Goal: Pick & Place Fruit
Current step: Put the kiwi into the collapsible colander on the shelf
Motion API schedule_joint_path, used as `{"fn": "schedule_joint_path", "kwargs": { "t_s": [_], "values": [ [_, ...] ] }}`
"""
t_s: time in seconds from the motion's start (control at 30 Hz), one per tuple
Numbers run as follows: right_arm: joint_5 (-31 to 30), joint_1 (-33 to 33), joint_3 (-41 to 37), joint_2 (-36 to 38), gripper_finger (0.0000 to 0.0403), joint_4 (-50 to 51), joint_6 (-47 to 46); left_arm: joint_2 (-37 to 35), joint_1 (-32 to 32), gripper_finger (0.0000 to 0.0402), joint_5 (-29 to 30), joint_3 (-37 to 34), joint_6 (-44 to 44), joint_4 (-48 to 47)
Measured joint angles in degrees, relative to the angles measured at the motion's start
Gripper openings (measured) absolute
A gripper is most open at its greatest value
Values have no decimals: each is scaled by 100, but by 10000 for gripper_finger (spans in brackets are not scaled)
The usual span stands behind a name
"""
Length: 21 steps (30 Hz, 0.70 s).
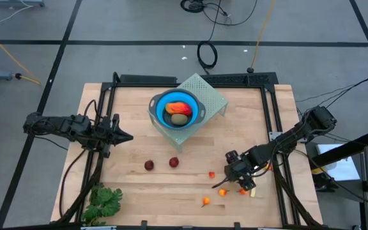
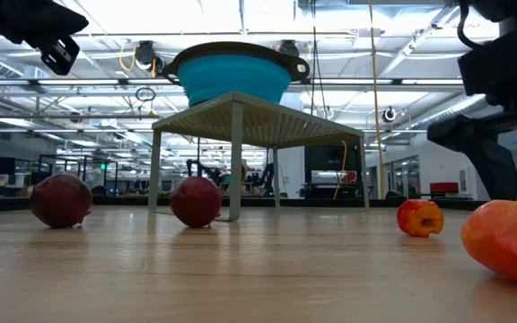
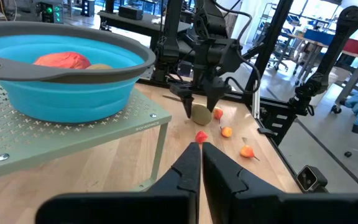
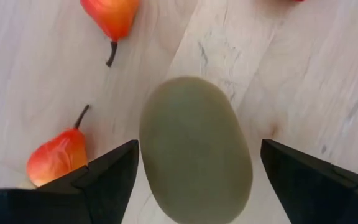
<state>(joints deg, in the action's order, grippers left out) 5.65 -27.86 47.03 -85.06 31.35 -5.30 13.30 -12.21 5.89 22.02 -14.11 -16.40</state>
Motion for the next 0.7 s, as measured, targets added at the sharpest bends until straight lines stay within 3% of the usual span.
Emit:
{"fn": "schedule_joint_path", "kwargs": {
  "t_s": [0.17, 0.5, 0.7],
  "values": [
    [-8, 0, 0, 0, 301, -6, 0, 0, 0, 2, 0, 0, -2, 0],
    [-439, 11, 0, 0, 235, 3, -16, 0, 0, 18, 2, -2, -2, -2],
    [-453, 11, 0, -1, 217, -7, -783, 0, 2, 4, 2, -2, 10, -2]
  ]
}}
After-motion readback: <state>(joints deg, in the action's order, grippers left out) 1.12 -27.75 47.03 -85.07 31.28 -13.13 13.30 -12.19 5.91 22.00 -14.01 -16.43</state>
